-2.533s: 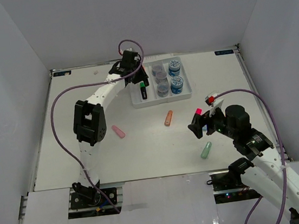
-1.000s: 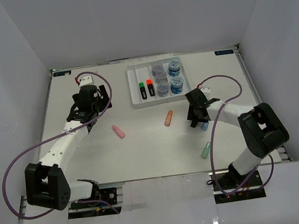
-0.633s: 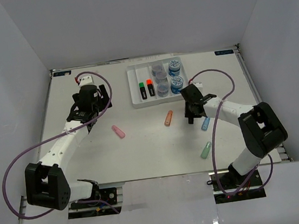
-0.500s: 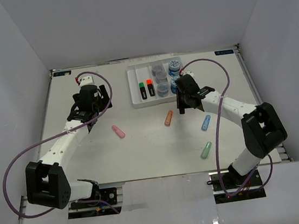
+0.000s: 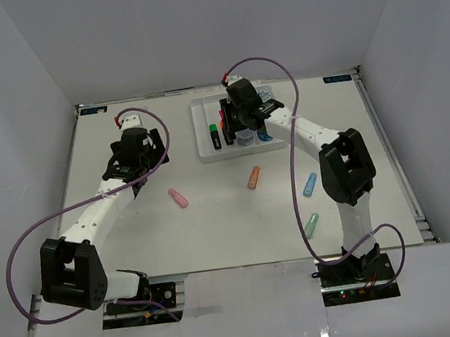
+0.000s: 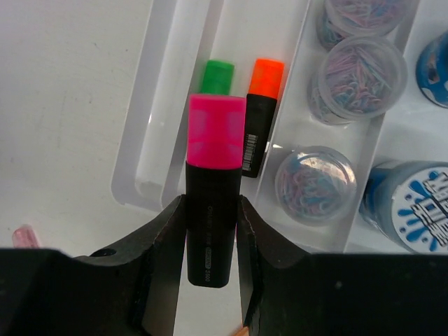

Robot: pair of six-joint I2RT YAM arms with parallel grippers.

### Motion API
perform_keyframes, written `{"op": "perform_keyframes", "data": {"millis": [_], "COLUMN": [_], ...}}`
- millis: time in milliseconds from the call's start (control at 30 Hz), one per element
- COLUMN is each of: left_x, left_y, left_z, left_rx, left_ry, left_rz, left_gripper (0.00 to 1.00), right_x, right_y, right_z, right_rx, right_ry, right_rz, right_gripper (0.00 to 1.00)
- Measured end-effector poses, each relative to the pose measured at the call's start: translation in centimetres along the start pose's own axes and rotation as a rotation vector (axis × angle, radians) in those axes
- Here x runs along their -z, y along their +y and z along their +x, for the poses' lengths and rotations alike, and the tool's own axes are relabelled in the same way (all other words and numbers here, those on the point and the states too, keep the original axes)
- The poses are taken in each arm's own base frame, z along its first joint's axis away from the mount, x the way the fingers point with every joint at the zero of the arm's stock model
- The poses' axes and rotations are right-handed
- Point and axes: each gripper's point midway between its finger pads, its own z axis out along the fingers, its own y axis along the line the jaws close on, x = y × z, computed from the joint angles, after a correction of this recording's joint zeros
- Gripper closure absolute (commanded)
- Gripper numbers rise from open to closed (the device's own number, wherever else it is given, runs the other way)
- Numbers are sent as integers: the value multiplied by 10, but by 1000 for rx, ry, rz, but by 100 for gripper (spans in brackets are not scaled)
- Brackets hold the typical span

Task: Sort the stationery into containers
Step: Place the pen in the storage box, then pick up the stationery from the center of the board.

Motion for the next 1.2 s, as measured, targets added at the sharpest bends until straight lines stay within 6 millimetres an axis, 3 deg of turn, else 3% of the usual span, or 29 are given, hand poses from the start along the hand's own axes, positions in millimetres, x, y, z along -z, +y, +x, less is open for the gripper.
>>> {"op": "perform_keyframes", "data": {"millis": [133,200,333,367,433,633,767,800,833,933,1067,1200], "left_x": [-1,-1,-1,-1,-1,11,30,35,40,51,51,46], "left_y": [0,0,0,0,0,4,7,8,8,8,7,-3], "left_z": [2,2,3,3,5,20,31,34,37,58,103,132], "left_rx": [-2,-2,5,12,25,88,175,201,232,309,356,353], "left_ry": [6,6,10,12,20,96,146,154,160,207,330,431], "left_rz": [-2,-2,-4,-3,-4,-28,-34,-32,-30,-19,-46,-70], "left_gripper": [2,2,2,2,2,2,2,2,2,2,2,2], "right_x": [-32,-43,-57,-59,-61,-53,-10,6,23,80,154,196], "right_y": [3,4,4,4,4,7,1,0,-2,-7,-19,-33], "right_z": [21,28,32,33,32,19,15,11,8,-1,-1,20], "right_rx": [7,7,4,4,-3,2,17,22,25,30,36,46], "right_ry": [58,76,84,85,84,50,20,0,-29,-116,-249,-325], "right_rz": [-6,-8,-8,-7,-7,-12,-4,-3,-6,-12,-12,0], "right_gripper": [61,52,43,34,25,21,20,18,9,1,10,10]}}
